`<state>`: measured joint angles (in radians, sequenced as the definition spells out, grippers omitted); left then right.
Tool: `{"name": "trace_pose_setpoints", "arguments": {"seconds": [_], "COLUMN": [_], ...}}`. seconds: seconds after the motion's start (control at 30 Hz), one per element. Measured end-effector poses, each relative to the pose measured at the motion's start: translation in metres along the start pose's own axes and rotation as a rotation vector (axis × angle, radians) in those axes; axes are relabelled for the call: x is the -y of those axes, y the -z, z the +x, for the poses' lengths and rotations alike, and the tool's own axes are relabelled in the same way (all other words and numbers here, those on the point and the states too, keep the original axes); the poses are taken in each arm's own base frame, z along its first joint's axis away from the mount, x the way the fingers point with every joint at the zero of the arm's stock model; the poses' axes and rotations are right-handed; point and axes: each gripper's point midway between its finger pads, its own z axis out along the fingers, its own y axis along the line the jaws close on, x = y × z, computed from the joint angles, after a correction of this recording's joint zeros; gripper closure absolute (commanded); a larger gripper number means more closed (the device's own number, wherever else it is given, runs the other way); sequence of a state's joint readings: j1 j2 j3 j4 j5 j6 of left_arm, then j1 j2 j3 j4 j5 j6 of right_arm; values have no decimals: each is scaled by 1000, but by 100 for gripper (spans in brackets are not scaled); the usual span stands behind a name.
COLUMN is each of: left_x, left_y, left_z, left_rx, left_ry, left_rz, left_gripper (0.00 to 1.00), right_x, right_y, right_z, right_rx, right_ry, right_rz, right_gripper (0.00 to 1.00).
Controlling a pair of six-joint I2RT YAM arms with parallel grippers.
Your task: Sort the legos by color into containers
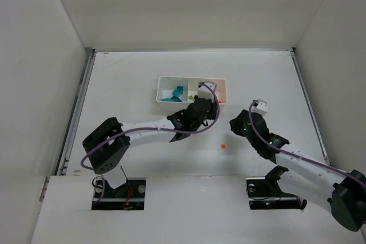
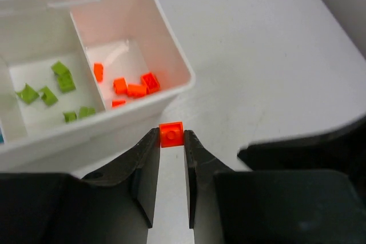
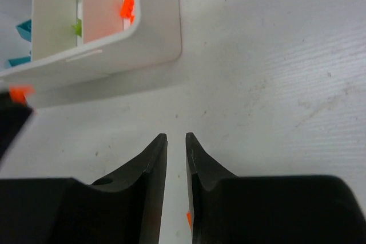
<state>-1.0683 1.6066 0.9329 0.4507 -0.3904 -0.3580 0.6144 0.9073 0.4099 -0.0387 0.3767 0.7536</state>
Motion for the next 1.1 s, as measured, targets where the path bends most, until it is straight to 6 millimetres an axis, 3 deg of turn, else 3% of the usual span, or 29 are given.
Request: {"name": "trace_pose_setpoints", "arguments": {"seconds": [0.1,0.2,0.33,0.47,0.7,0.93,1.1], "left_x": [-5,-14,-32,-50,-53,-58,-66], "left_y": [-26,-55,-86,-98,-86,-37,-7], "left_z": [-27,-36,-23,-2,-11,-28,-28], "left_rx": [38,47,12,-44,-28,27,53], "left_ry": [39,56,52,40,54,111,166], "left_rz": [-17,-41,-89,-130,-126,-101,-92], "left_gripper": [82,80,72,57,56,56,56], "right_x": [1,0,-4,3,9,6,11], "right_y": [3,5,8,9,11,15,16], "right_z": [17,34,61,86,103,105,110], "right_rx": [-39,-87,-155,-221,-274,-293,-317], "right_ry": [8,31,83,137,197,214,234], "right_rz": [2,5,5,38,88,108,144], "right_gripper": [74,71,64,58,61,63,63]}}
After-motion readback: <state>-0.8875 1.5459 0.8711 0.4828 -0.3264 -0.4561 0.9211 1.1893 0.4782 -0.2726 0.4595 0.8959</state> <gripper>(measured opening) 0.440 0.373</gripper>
